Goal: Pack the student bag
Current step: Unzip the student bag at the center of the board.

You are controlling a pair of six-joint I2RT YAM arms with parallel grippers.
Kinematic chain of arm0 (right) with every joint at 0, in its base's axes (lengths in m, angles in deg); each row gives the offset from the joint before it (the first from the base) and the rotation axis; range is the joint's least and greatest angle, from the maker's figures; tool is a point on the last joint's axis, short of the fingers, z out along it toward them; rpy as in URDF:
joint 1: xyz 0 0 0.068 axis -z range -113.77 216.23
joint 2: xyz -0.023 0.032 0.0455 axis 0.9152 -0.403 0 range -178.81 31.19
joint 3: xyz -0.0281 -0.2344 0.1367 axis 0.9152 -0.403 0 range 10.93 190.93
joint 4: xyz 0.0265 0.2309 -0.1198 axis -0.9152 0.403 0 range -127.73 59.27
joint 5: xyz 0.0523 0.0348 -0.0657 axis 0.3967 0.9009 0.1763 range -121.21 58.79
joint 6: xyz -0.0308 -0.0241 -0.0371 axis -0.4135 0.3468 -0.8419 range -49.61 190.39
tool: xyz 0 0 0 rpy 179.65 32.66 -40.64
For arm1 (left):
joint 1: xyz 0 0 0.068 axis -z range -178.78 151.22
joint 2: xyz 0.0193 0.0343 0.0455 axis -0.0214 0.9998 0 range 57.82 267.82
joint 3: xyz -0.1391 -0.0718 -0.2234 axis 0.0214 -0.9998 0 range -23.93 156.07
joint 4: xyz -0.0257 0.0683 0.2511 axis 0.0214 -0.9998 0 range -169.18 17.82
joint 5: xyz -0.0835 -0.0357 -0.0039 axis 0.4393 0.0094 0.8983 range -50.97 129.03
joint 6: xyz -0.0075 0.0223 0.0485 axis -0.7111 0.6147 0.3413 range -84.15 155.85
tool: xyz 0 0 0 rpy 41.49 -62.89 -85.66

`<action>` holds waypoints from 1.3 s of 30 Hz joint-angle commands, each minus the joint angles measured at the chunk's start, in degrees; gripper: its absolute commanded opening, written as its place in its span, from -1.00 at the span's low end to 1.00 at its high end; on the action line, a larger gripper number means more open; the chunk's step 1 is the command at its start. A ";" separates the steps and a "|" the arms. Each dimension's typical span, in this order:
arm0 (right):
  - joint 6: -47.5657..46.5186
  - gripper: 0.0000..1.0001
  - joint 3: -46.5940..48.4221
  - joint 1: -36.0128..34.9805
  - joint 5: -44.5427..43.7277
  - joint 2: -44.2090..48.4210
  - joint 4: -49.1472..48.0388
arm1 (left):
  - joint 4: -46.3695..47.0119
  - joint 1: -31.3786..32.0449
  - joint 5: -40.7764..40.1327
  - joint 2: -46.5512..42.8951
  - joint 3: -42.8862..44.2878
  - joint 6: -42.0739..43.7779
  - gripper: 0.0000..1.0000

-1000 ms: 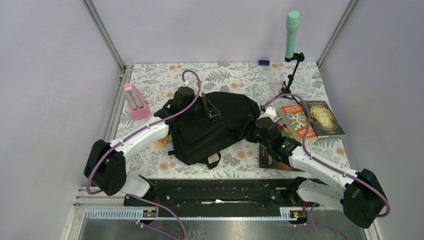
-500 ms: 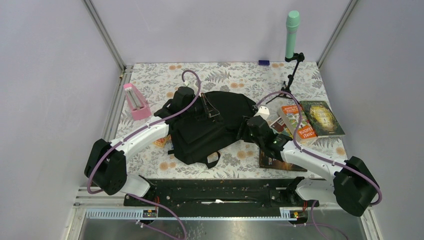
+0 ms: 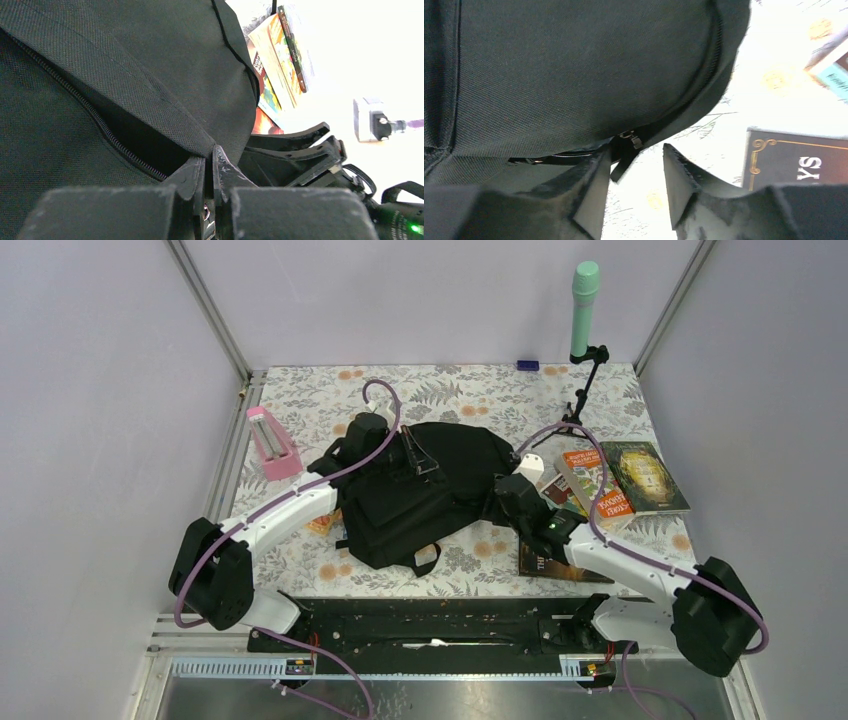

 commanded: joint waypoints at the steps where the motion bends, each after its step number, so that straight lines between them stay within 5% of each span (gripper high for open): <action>1: -1.76 -0.12 -0.08 -0.47 -7.96 5.35 4.70 | 4.38 -1.20 -0.78 -1.83 1.99 0.57 -1.00; 12: -5.57 -0.32 -2.85 -0.41 -10.75 13.12 9.55 | 4.38 -1.79 -0.93 -2.08 2.06 0.69 -1.00; 18: -8.74 0.15 -4.20 -0.38 1.65 17.25 2.70 | 4.38 -1.79 -0.55 -2.17 2.16 0.71 -1.00; 28: -10.28 0.60 -1.42 -0.41 9.28 8.02 0.37 | 2.02 -1.79 3.11 -1.49 4.84 1.94 -1.00; 35: -13.58 0.71 -0.66 2.90 16.67 4.32 0.06 | -2.97 -1.79 10.04 2.26 10.09 7.28 -1.00; 39: -14.52 0.53 -0.73 6.76 25.74 1.19 -1.78 | -2.98 -1.80 12.84 3.68 11.44 9.36 -1.00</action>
